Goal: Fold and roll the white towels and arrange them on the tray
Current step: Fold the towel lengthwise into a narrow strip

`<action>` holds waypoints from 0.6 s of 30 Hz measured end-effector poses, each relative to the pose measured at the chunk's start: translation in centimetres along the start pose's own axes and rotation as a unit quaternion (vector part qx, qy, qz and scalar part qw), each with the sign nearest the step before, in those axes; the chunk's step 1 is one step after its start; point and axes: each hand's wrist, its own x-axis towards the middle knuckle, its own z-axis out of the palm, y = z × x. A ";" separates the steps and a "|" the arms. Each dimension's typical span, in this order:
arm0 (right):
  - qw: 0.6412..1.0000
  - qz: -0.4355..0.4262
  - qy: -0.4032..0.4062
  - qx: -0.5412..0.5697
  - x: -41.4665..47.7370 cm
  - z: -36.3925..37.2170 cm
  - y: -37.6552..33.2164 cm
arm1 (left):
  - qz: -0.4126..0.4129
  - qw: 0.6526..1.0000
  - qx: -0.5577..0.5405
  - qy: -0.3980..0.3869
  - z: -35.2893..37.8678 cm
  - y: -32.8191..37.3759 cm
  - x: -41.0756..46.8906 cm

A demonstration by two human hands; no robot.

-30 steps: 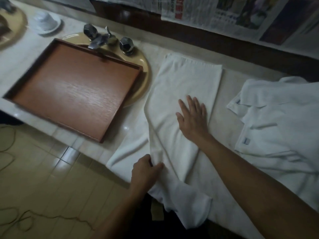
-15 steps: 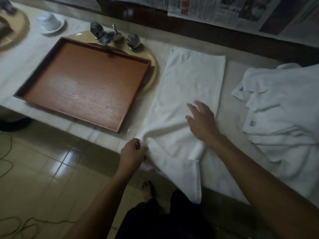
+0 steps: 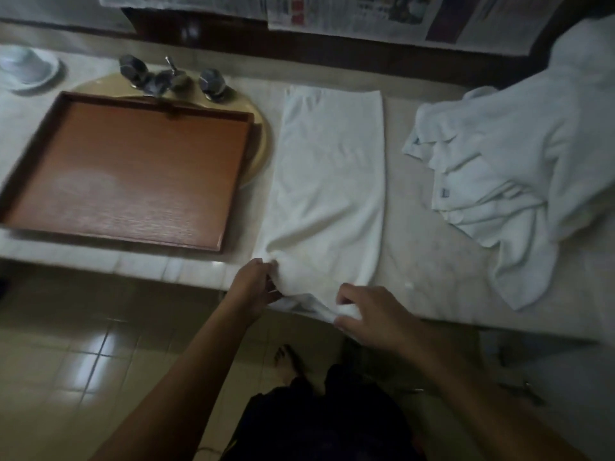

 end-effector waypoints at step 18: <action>0.939 0.297 0.141 0.102 7.8 -1.7 5.3 | 0.106 0.977 0.183 0.024 -1.6 -0.9 1.3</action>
